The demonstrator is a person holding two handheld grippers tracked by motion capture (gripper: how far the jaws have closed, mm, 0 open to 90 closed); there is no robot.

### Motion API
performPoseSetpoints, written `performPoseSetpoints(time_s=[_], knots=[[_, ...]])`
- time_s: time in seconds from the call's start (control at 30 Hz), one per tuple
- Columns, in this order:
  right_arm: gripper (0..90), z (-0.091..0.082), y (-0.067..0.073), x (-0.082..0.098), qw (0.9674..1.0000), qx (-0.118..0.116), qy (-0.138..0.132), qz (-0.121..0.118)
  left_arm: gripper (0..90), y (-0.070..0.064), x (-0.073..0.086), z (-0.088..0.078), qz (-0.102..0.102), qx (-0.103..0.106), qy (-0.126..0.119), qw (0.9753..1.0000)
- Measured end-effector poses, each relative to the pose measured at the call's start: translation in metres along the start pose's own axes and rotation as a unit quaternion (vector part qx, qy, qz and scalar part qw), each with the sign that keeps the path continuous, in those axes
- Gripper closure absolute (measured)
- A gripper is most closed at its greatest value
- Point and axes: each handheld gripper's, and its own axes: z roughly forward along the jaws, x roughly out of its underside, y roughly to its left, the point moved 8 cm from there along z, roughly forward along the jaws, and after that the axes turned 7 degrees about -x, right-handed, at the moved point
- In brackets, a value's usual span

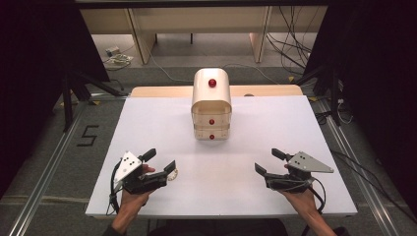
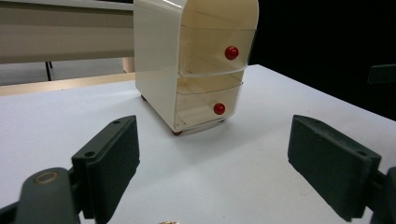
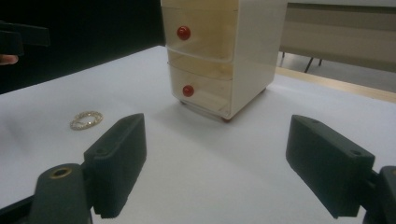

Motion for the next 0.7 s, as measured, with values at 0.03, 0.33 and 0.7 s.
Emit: performPoseSetpoints(time_s=[0.03, 0.33, 0.7], knots=[[21.0, 0.0, 0.0, 0.0, 1.0, 0.0, 0.0, 0.0, 16.0, 0.0001, 0.0001, 0.0001, 0.001, 0.0, 0.0, 1.0], [21.4, 0.0011, 0.0009, 0.0, 0.9999, 0.005, 0.005, -0.01, 16.0, 0.0004, 0.0004, 0.0005, 0.001, -0.001, 0.001, 1.0], [23.4, 0.0067, 0.008, -0.0036, 0.9987, 0.016, 0.008, -0.048, 16.0, 0.0009, 0.001, 0.001, 0.001, -0.002, 0.002, 1.0]])
